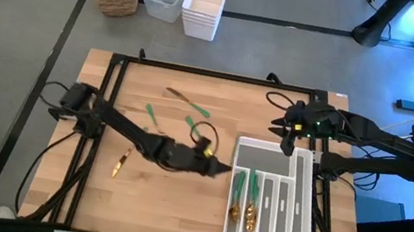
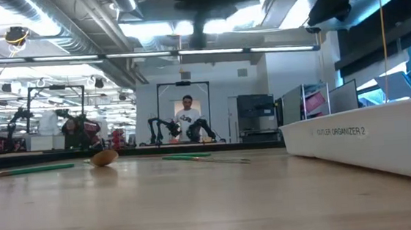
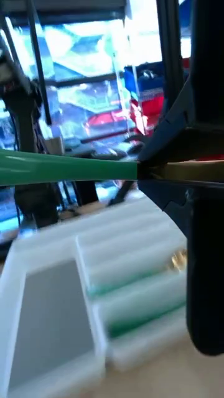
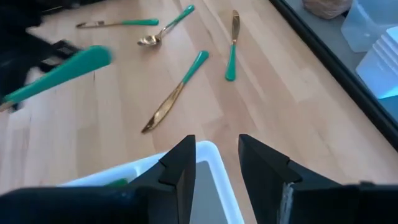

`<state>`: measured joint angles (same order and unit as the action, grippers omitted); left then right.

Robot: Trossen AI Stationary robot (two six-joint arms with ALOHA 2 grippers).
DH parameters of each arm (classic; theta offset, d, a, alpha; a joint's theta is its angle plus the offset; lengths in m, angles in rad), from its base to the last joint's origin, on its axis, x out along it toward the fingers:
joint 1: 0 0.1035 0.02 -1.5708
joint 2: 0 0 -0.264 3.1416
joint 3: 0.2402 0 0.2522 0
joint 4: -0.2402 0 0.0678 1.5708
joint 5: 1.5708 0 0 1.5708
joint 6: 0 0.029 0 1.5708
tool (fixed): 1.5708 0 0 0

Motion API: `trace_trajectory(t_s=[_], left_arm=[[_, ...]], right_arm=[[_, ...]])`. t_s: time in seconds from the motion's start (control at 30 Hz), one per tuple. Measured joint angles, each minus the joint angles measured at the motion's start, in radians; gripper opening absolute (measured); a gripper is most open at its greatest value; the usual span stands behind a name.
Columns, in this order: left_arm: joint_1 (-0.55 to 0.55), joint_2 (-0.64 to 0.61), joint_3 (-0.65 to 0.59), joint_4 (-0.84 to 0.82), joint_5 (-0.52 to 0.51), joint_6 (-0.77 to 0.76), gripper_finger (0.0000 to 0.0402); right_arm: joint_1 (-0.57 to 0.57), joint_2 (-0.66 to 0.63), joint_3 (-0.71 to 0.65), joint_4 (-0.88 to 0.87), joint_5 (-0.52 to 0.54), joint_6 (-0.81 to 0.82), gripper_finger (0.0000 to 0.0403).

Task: Sort silverware
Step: Put the green knife in the white silverware tray

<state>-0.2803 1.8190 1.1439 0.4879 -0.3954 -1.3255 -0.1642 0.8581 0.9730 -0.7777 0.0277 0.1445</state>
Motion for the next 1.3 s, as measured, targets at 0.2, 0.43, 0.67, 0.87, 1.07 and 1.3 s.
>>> trace_trajectory(t_s=[0.2,0.43,0.67,0.87,1.07,1.3], left_arm=[[-0.021,0.219,0.278,-0.007,-0.034,0.042,0.004],[-0.013,0.458,0.56,-0.006,-0.037,0.0,0.0034],[-0.037,0.623,0.761,-0.021,-0.036,-0.081,0.004],[-0.062,0.685,0.833,-0.143,-0.034,-0.194,0.0042],[-0.069,0.685,0.834,-0.205,-0.034,-0.259,0.0042],[-0.068,0.685,0.834,-0.218,-0.035,-0.276,0.0042]], right_arm=[[0.0,-0.001,0.0,-0.082,-0.001,-0.023,0.0124],[0.0,-0.096,-0.001,-0.144,-0.015,-0.053,0.0124],[0.0,-0.224,-0.001,-0.139,-0.017,-0.053,0.0124],[0.0,-0.308,0.0,-0.139,-0.017,-0.053,0.0124],[0.0,-0.343,0.0,-0.138,-0.017,-0.041,0.0124],[0.0,-0.344,0.0,-0.138,-0.017,-0.04,0.0124]])
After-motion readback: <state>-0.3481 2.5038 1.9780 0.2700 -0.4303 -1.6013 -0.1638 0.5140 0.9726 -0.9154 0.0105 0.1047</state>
